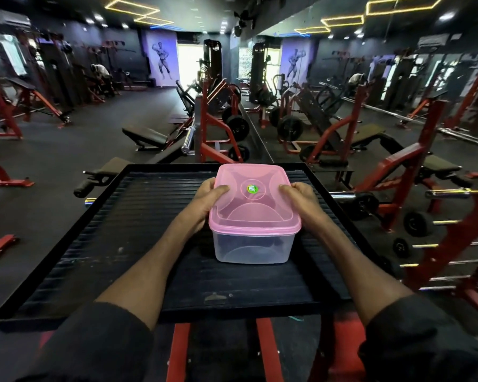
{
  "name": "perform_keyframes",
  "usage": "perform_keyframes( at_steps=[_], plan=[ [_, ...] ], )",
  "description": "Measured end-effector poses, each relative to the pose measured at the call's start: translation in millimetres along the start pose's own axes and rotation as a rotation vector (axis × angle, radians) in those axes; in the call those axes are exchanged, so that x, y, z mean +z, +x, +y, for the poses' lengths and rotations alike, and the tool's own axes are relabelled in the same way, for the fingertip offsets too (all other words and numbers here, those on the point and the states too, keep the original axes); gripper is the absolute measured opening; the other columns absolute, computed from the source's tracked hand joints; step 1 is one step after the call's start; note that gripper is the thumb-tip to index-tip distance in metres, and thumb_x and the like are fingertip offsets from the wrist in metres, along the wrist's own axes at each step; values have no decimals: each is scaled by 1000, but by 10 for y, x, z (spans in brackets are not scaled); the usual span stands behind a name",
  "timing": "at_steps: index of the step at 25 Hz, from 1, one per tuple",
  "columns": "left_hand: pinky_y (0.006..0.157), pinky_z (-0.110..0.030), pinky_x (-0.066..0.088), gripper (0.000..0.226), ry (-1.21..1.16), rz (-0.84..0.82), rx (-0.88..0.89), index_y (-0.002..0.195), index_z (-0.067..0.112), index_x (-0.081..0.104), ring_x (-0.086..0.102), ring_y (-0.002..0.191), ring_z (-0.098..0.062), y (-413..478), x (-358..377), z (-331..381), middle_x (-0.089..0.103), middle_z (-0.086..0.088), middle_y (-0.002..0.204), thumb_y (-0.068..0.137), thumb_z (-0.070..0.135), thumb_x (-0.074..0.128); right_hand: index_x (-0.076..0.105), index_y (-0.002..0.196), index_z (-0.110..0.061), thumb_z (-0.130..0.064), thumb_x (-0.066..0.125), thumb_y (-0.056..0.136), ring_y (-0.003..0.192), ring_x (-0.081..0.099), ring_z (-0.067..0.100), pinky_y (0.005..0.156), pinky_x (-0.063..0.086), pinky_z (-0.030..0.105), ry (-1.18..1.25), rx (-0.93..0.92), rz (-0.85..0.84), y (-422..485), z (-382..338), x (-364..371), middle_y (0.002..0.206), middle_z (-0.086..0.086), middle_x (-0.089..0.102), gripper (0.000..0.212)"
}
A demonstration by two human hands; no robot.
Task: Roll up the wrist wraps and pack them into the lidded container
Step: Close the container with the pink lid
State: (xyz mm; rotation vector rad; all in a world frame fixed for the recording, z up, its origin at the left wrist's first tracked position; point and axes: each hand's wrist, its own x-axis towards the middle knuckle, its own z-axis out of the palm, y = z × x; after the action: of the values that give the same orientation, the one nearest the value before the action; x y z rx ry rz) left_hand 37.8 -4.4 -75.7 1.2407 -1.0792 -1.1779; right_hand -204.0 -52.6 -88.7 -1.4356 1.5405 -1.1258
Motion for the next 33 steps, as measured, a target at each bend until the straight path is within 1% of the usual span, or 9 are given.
perform_keyframes(
  at_steps=[2,4,7,11,17,20,26,30,33],
  plan=[
    [93,-44,57,68,191,5,-25,144,12,42,64,112,-26,97,-71,54,59,-12,134,88,43,68,66,93,-35,-60,61,65,113,63,40,102,42,69,-49,-7,-64,292,147,27,95,-1,74,38],
    [115,-55,35,92,628,95,-21,152,19,32,37,143,-37,244,-105,169,30,-15,160,76,61,63,63,101,-38,-58,64,61,120,59,39,104,40,69,-92,-36,-95,421,74,49,105,-3,71,45],
    [121,-58,8,76,1004,159,120,155,22,25,1,154,-36,332,50,389,-1,-12,168,91,51,55,61,114,-32,-47,67,67,132,41,37,111,29,64,-281,-89,-105,114,-488,42,125,2,59,50],
    [121,-59,6,72,1246,-86,113,159,17,15,-5,155,-36,486,208,420,-10,-11,168,101,52,40,35,154,-23,-45,57,92,151,13,37,120,10,62,-615,-135,-170,249,-671,122,167,5,23,69],
    [123,-54,16,76,1320,-196,58,159,14,4,8,153,-41,638,207,367,-6,-11,168,100,58,25,17,161,-21,-62,22,101,155,13,33,117,2,67,-972,-181,-281,388,-584,210,171,1,10,73],
    [122,-56,16,94,1375,-233,26,158,17,4,5,154,-39,703,159,325,-6,-9,169,84,73,12,20,160,-20,-63,23,101,153,19,33,117,6,66,-972,-187,-278,394,-558,222,169,1,14,73],
    [123,-59,3,67,1465,-143,165,158,13,15,-1,156,-29,637,276,346,1,-8,169,102,50,24,13,162,-18,-60,25,101,154,17,35,119,10,62,-965,-179,-271,365,-573,257,171,1,7,74],
    [123,-57,12,99,1371,-183,241,155,7,25,9,155,-33,766,192,172,17,-14,167,77,63,4,11,162,-16,-57,27,102,154,16,37,120,14,58,-932,-167,-290,410,-560,281,171,4,5,74],
    [123,-58,9,95,1385,-194,248,154,5,27,8,155,-34,767,192,149,17,-16,166,80,60,5,16,161,-19,-56,31,103,154,17,37,121,16,56,-871,-185,-281,408,-542,264,171,5,7,71]
  ],
)
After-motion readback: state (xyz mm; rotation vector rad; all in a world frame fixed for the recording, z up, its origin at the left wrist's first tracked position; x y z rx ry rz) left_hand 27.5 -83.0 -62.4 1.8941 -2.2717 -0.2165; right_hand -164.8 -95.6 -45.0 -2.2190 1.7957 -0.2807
